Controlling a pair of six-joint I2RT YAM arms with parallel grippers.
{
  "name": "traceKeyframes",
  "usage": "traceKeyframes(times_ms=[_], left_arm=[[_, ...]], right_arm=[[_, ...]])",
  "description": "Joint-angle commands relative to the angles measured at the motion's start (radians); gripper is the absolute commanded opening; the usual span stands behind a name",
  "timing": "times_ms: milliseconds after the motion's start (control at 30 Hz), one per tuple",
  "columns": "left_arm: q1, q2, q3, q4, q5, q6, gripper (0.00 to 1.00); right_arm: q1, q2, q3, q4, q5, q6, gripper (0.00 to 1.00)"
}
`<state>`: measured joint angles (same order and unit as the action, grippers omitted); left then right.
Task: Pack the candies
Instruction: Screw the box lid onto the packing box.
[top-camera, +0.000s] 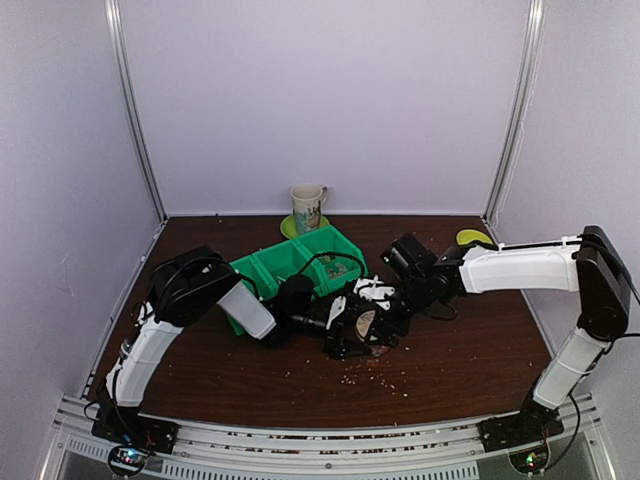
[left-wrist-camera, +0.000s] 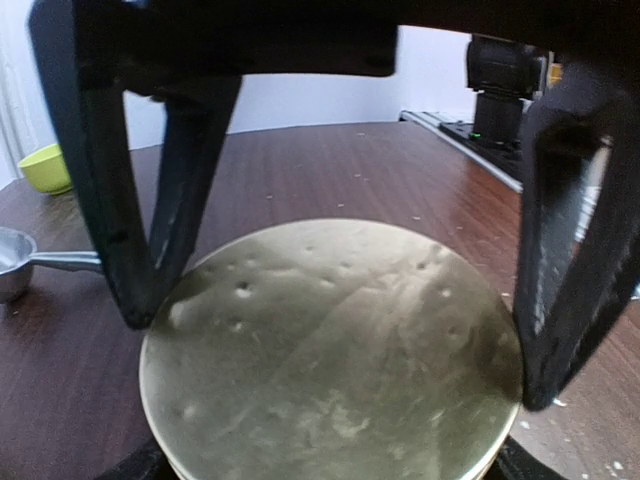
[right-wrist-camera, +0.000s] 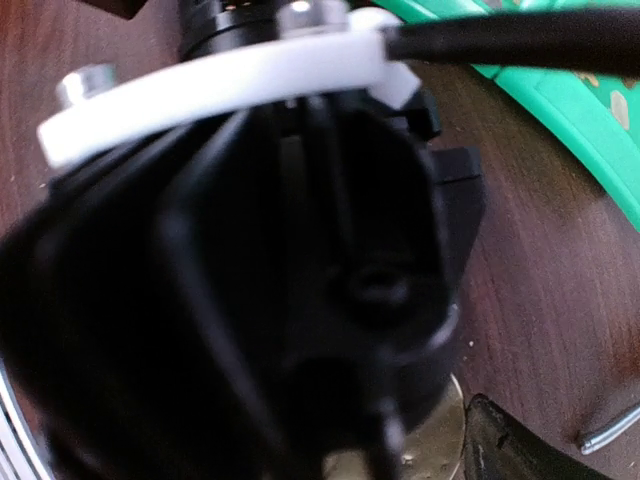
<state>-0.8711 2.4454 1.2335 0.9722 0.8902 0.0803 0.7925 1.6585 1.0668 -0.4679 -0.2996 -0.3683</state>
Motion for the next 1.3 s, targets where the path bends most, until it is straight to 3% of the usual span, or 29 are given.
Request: traceKeyframes(times_ms=[0,133,433,733,967,1267], left_arm=[[-0.002,0.011,0.007,-0.130,-0.188,0.012,0.65],[-0.002,0.006,0.009,-0.151,-0.216,0.016,0.65],[-0.003,0.006,0.009,-0.158,-0.209,0.024,0.65],[-0.002,0.008,-0.007,-0.102,-0.072,0.021,0.65],[-0.002,0.027,-0.018,0.016,0.142,-0.035,0.65],[-0.005,0.026,-0.028,0.039,0.186,-0.038,0.65]], right_arm=[[0.022,0.044,0.021,0.077,0.194,0.266,0.88],[0.031,0.088,0.068,0.066,0.261,0.405,0.89],[0.040,0.048,0.055,0.072,0.302,0.407,0.99],[0.006,-0.121,-0.038,0.050,0.177,0.131,0.99],[-0.007,-0.216,-0.159,0.046,0.027,-0.190,0.99],[-0.007,-0.152,-0.123,0.028,-0.110,-0.301,1.00]])
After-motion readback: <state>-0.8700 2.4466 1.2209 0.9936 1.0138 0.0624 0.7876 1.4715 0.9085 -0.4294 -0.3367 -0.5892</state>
